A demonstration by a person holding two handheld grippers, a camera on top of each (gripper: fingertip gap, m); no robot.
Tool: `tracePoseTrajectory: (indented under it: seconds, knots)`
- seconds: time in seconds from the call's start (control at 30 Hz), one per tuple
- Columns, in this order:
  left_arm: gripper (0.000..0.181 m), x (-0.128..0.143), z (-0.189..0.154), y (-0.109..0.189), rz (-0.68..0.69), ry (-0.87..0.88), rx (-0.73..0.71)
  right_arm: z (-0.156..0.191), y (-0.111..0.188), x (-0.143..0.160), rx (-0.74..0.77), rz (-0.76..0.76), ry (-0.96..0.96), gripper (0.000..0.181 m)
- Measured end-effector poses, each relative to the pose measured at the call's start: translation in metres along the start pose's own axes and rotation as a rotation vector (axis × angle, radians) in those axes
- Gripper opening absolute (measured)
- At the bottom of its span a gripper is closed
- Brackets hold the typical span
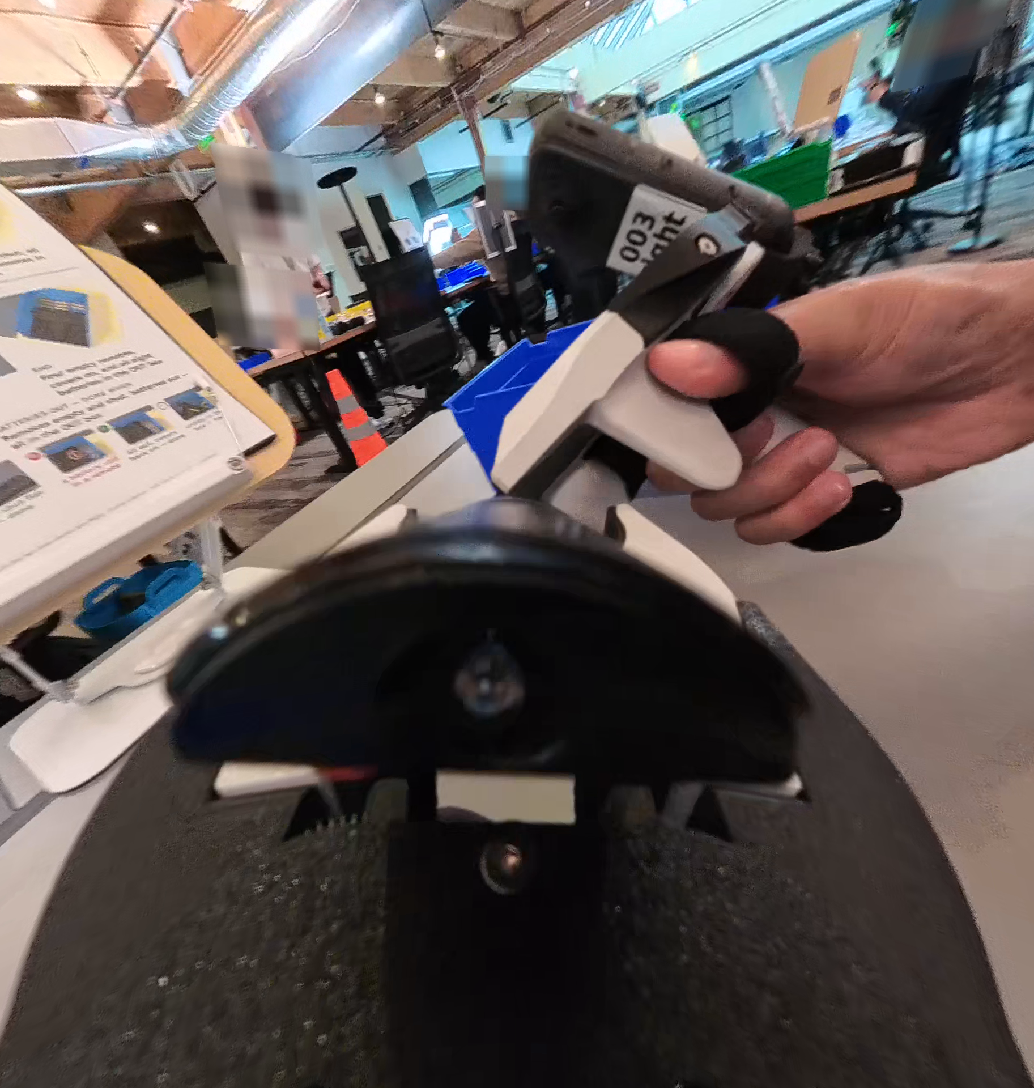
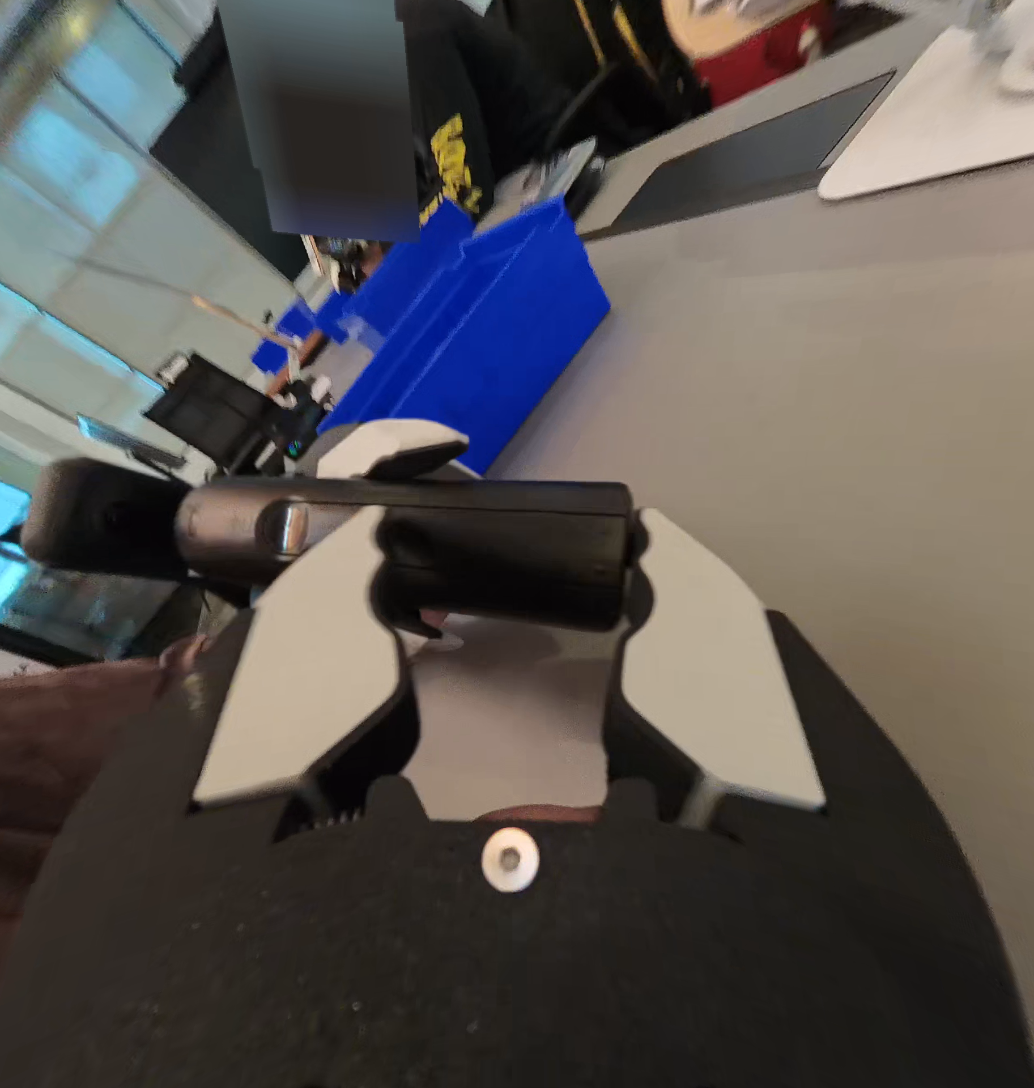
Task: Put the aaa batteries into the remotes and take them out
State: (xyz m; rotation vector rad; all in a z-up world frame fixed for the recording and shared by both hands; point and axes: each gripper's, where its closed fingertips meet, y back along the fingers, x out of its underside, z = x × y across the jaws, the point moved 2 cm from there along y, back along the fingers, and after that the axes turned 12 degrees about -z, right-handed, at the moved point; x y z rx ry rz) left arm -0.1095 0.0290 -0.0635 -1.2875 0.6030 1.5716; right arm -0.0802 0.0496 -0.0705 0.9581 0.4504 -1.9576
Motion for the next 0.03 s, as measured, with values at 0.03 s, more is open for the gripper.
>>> tracePoseTrajectory:
  seconds: [0.03]
  knots:
    - [0.116,-0.0003,0.0000,0.0000,-0.006,0.021,0.005,0.0032,-0.0017,0.0027,-0.002,0.022,0.022,0.086]
